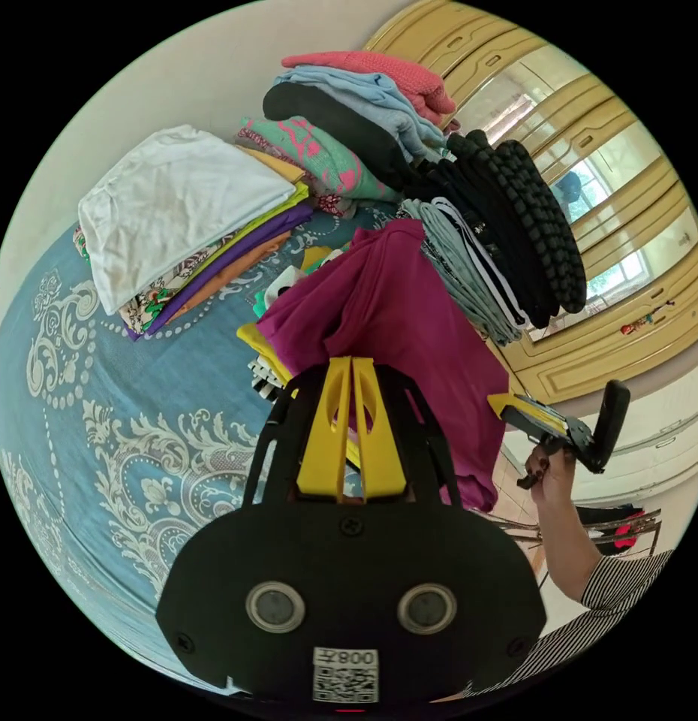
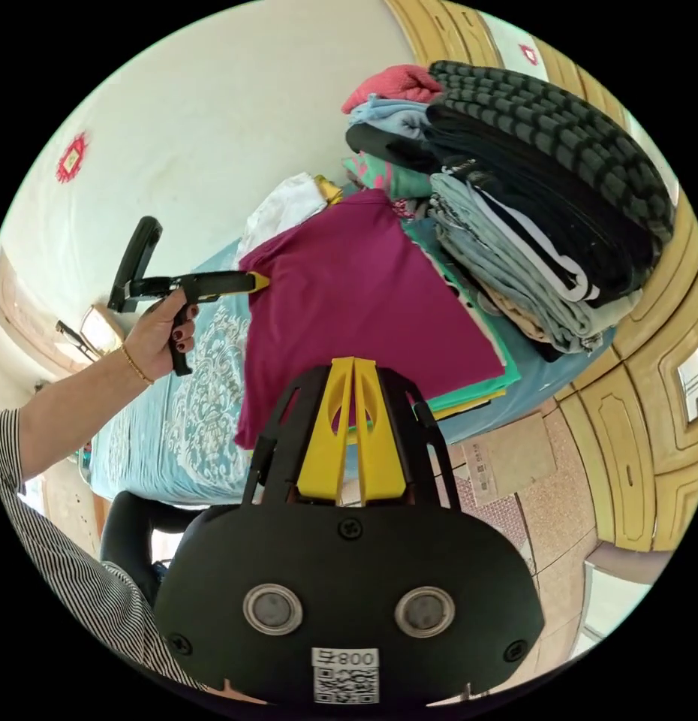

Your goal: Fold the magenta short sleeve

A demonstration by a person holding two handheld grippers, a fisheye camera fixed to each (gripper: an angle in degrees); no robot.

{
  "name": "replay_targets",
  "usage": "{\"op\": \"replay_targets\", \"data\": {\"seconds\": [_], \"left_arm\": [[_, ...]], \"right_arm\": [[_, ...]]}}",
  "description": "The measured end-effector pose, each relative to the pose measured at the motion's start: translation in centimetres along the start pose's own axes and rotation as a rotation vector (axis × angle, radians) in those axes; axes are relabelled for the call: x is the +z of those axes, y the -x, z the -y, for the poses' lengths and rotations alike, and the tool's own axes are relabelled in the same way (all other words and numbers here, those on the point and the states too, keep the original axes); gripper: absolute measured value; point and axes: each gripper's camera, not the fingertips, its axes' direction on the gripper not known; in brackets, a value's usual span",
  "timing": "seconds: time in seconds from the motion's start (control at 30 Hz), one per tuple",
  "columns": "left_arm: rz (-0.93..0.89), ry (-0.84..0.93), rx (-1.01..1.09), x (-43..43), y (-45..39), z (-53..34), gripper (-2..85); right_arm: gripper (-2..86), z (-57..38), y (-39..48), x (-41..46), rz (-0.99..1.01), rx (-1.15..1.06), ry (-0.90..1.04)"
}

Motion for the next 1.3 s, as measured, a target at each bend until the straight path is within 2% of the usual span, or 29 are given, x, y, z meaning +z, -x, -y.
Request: {"op": "replay_targets", "data": {"seconds": [0.1, 0.17, 0.23, 0.33, 0.47, 0.53, 0.67, 0.77, 0.87, 1.0, 1.1, 1.2, 1.23, 1.3], "left_arm": [[-0.034, -0.017, -0.006, -0.2, 0.6, -0.3, 0.0], [-0.087, -0.1, 0.018, -1.4, 0.7, -1.5, 0.0], [-0.101, -0.109, 0.017, -1.2, 1.1, -2.0, 0.1], [-0.116, 0.0, 0.003, 1.1, 2.4, -2.4, 0.1], [-0.222, -0.12, -0.022, -0.6, 3.3, -4.9, 0.1], [-0.24, -0.15, 0.01, -0.8, 3.0, -6.1, 0.1], [-0.129, 0.008, 0.028, 2.4, 3.2, -6.2, 0.1], [-0.164, -0.034, 0.03, 1.9, 3.8, -7.1, 0.1], [-0.153, -0.11, 0.087, 0.1, 3.7, -9.3, 0.1], [-0.172, -0.096, 0.078, -0.1, 5.5, -12.6, 0.2], [-0.092, -0.094, 0.041, -0.5, 8.3, -16.0, 0.2], [0.103, -0.042, 0.069, -0.7, 10.3, -19.0, 0.3], [0.193, 0.009, 0.063, 0.0, 11.0, -20.0, 0.4], [0.257, 0.107, 0.105, 1.7, 11.9, -21.2, 0.4]], "right_arm": [[0.1, 1.0, -2.9, 2.0, 0.082, 0.105, 0.03], [0.1, 1.0, -3.3, 1.6, 0.15, 0.174, -0.008], [0.1, 0.6, -2.1, 0.8, 0.092, 0.166, -0.06], [0.1, 0.2, -0.9, 2.8, 0.081, 0.158, -0.009], [0.2, 0.7, 1.1, 1.6, 0.1, 0.2, -0.067], [0.2, 0.8, 3.5, 0.6, 0.089, 0.157, -0.104], [0.1, 0.6, 10.7, 1.6, 0.088, 0.018, -0.121], [0.1, 1.3, 14.9, 5.6, -0.017, -0.061, 0.018], [0.1, 1.6, 18.3, 6.8, -0.114, -0.118, -0.004], [0.1, 1.9, 20.9, 7.9, -0.147, -0.129, -0.044], [0.1, 3.2, 22.2, 7.9, -0.105, -0.076, -0.023], [0.3, 4.7, 24.4, 6.7, -0.082, -0.061, -0.083], [0.4, 5.4, 25.8, 6.1, -0.081, -0.077, -0.127], [0.7, 7.1, 28.5, 6.0, -0.053, -0.124, -0.16]]}}
